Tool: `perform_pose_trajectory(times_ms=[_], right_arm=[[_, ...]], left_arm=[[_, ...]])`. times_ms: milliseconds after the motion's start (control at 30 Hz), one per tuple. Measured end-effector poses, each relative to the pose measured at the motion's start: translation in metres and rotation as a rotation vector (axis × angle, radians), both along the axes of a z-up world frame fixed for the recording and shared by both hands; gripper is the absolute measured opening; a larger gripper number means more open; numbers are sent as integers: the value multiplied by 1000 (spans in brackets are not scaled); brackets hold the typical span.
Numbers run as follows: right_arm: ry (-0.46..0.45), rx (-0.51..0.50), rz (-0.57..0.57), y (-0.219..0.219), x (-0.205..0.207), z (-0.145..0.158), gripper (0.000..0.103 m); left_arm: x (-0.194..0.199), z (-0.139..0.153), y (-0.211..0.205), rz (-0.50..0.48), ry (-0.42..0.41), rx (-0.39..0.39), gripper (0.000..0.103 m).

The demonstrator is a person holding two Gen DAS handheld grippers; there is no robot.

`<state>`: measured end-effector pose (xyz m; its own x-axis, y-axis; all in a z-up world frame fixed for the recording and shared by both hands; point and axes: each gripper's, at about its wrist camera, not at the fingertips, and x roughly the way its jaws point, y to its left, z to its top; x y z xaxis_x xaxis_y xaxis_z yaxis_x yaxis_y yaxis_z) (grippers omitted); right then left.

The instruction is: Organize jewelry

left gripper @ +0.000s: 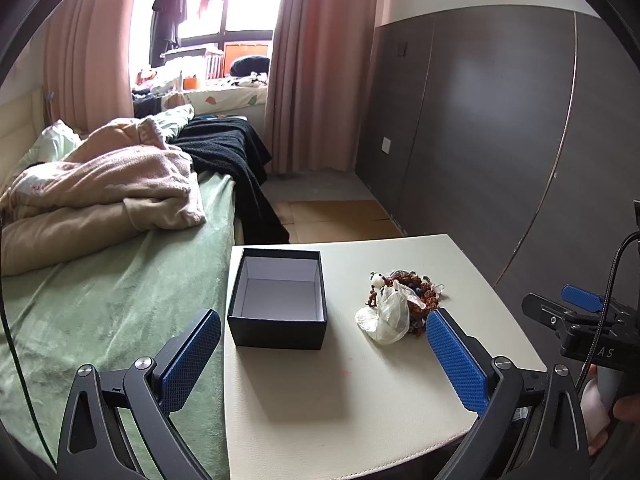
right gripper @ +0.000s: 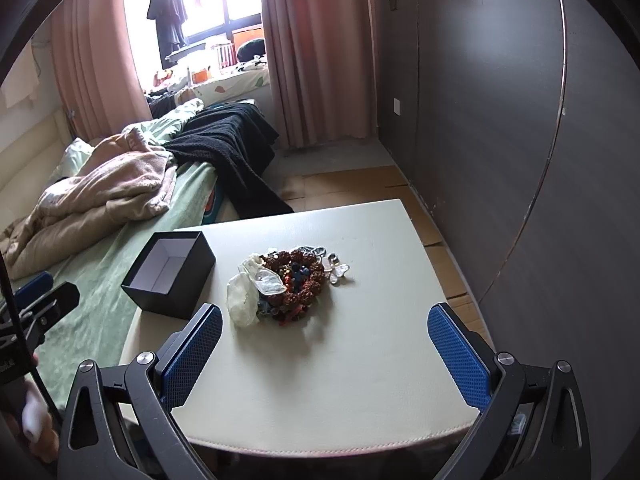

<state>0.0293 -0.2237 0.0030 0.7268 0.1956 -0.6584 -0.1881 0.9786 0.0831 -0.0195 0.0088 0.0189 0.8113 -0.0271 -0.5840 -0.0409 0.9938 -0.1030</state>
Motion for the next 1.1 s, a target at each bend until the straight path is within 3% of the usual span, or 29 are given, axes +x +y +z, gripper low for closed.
perform_pose_trajectory(times_ms=[767, 1100], right_arm=[[-12, 3, -2, -1, -2, 6, 103], [-12, 30, -36, -14, 3, 11, 103]], left_arm=[[2, 2, -1, -9, -14, -31, 102], [12, -4, -11, -22, -10, -11, 102]])
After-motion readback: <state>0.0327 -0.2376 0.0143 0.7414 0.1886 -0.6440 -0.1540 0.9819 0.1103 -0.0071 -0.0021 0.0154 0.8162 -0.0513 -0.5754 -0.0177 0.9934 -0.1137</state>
